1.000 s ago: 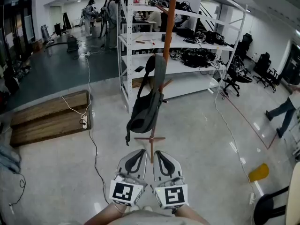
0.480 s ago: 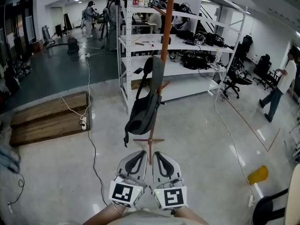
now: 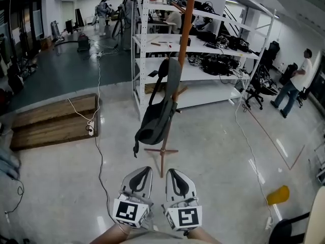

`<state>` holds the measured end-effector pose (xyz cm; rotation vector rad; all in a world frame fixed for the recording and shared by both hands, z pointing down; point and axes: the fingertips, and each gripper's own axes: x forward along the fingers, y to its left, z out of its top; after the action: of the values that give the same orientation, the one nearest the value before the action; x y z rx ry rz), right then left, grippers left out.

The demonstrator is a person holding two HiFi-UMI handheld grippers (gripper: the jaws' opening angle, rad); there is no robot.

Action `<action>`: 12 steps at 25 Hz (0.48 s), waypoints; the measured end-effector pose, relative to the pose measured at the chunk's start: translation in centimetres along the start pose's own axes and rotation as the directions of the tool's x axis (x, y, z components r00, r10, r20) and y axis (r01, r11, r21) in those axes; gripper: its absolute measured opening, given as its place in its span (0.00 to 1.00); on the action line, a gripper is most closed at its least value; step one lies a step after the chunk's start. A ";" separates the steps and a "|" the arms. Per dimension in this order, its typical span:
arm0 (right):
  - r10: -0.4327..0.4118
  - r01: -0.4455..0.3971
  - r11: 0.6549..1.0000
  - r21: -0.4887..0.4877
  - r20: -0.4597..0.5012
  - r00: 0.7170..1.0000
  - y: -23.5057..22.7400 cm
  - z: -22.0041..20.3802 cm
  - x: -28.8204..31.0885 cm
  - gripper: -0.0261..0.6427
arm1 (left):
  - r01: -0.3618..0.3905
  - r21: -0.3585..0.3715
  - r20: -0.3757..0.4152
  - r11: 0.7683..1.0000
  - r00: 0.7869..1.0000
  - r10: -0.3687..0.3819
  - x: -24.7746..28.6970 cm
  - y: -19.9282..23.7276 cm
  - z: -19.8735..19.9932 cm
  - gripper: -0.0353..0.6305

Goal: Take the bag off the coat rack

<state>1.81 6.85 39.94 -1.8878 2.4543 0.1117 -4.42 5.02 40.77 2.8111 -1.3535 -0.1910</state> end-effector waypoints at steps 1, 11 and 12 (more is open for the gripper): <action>-0.003 0.003 1.000 0.000 -0.001 1.000 -0.3 -0.1 0.2 0.07 | 0.001 0.000 -0.004 1.000 1.000 -0.001 0.2 0.1 -0.4 0.08; -0.037 0.037 0.999 -0.001 0.020 0.999 -3.9 -0.3 5.8 0.07 | 0.028 0.007 0.017 1.000 0.999 -0.028 6.3 2.5 -0.6 0.08; -0.040 0.040 0.999 -0.002 0.022 0.999 -4.3 -0.3 6.6 0.07 | 0.030 0.012 0.024 0.999 0.999 -0.031 7.2 3.0 -0.4 0.08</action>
<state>4.23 -0.62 39.59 -1.9246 2.4022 0.1334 -2.24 -2.45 40.59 2.8494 -1.3211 -0.2197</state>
